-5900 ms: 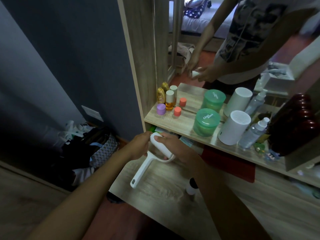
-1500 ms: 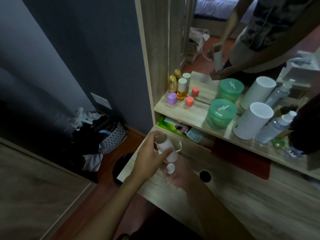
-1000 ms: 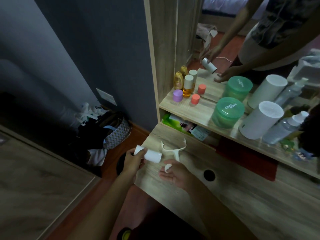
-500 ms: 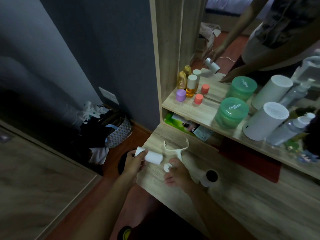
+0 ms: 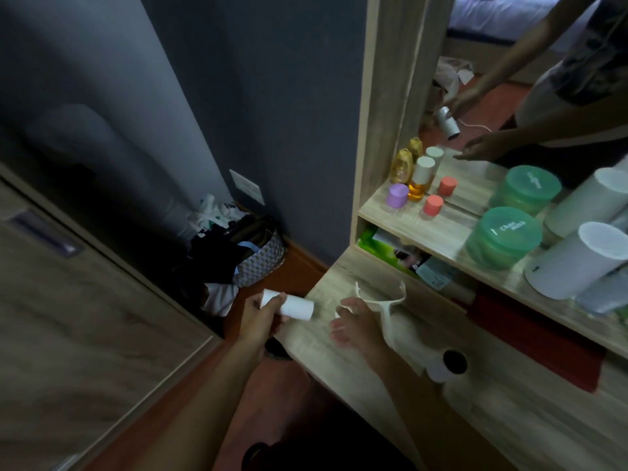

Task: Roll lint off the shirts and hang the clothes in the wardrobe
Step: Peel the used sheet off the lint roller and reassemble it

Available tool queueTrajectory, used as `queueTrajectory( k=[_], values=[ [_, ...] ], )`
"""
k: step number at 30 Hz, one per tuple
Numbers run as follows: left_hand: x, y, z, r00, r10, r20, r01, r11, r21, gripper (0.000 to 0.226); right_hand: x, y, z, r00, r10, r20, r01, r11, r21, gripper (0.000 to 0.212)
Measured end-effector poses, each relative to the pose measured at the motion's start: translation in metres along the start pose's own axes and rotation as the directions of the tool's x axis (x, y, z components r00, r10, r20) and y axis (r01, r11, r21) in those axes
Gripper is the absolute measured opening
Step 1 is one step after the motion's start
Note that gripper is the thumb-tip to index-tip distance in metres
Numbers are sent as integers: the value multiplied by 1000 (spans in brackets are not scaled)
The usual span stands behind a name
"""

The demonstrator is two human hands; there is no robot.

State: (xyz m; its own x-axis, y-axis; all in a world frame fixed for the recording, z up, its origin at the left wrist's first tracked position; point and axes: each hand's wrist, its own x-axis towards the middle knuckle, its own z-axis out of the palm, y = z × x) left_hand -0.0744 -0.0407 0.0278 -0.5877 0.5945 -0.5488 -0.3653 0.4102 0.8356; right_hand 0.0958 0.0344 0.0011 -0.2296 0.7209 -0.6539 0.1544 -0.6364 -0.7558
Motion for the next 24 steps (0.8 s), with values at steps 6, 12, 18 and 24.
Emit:
queueTrajectory(
  k=[6, 12, 18, 24],
  values=[
    [16, 7, -65, 993, -11, -114, 5, 999, -52, 44, -3, -3, 66, 998, -47, 39, 50, 997, -64, 20],
    [51, 20, -143, 993, 51, -103, -52, 999, -5, 32, -6, 0, 139, 995, -96, -10, 96, 994, -58, 18],
    [97, 36, -211, 1000, -6, 27, 5, 1000, 28, 20, -12, 33, 225, 991, -129, -32, 127, 990, -53, 21],
    [159, 23, -247, 958, -247, 145, 212, 952, 219, 31, 3, 85, 277, 985, -81, -150, 55, 984, -171, 33]
  ],
)
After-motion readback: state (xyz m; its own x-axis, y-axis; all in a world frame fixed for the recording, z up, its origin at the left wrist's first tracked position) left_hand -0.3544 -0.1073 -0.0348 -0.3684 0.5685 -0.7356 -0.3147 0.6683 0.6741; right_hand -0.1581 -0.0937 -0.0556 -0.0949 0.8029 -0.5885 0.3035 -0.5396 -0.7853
